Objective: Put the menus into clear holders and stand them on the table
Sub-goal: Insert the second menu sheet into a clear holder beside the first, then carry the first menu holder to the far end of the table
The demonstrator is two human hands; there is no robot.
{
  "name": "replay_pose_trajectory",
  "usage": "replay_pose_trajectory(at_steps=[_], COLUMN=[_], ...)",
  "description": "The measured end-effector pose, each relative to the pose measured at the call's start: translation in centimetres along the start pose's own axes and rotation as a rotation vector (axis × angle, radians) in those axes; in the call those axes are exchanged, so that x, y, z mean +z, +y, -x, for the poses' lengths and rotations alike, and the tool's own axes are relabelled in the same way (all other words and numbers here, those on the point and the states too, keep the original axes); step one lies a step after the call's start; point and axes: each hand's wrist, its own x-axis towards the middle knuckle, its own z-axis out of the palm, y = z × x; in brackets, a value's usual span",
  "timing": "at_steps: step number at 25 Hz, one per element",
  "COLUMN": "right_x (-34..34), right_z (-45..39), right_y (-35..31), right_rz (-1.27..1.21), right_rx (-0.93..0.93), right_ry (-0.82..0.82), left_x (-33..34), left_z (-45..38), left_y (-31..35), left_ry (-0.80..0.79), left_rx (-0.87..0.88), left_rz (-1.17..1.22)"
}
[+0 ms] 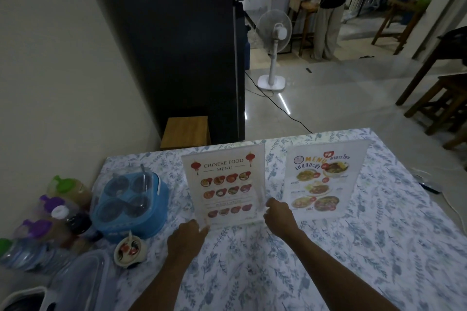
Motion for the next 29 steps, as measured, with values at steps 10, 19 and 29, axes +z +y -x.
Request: replay_pose_trajectory(at_steps=[10,19,29], right_x=[-4.8,-11.1,-12.7], right_z=[3.1,6.3,-1.4], right_y=[5.3,17.3,18.6], right_rz=[-0.041,-0.089,-0.267], right_rx=[0.036,0.301,0.173], right_ry=[0.045,0.206,0.198], left_x=[1.8,4.3,3.1], left_z=[2.9,3.7,-0.6], left_y=[9.9,21.5,23.7], left_ry=[-0.046,-0.069,0.003], left_rx=[0.256,0.314,0.269], left_rz=[-0.010,0.206,0.263])
